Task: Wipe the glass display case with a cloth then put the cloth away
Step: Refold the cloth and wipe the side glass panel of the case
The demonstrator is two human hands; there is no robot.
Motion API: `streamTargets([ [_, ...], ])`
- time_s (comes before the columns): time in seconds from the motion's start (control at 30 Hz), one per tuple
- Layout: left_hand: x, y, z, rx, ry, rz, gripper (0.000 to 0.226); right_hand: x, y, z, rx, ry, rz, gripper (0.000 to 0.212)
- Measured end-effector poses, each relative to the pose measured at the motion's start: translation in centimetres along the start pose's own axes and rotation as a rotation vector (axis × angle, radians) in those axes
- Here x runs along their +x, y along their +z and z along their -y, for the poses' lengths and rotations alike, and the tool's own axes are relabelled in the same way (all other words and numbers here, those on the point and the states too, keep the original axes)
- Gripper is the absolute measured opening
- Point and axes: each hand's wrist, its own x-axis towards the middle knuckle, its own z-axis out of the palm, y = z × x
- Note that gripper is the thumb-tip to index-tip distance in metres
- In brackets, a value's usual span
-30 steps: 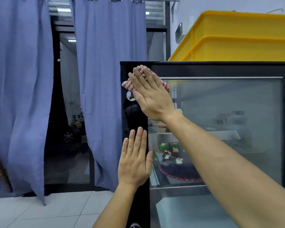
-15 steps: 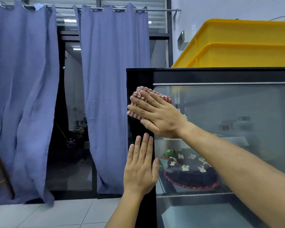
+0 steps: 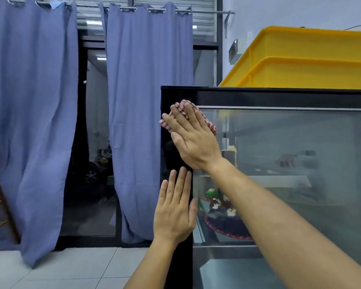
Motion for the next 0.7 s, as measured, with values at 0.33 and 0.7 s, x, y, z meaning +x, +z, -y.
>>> streamTargets([
  [0.33,0.0,0.0,-0.1,0.002,-0.004,-0.009,0.069,-2.4,-1.1,-2.2,-0.036,0.347,-0.094,0.062],
  [0.7,0.0,0.1,0.0,0.0,-0.002,-0.013,0.068,2.8,-1.2,-4.1,-0.162,-0.138,-0.043,0.06],
])
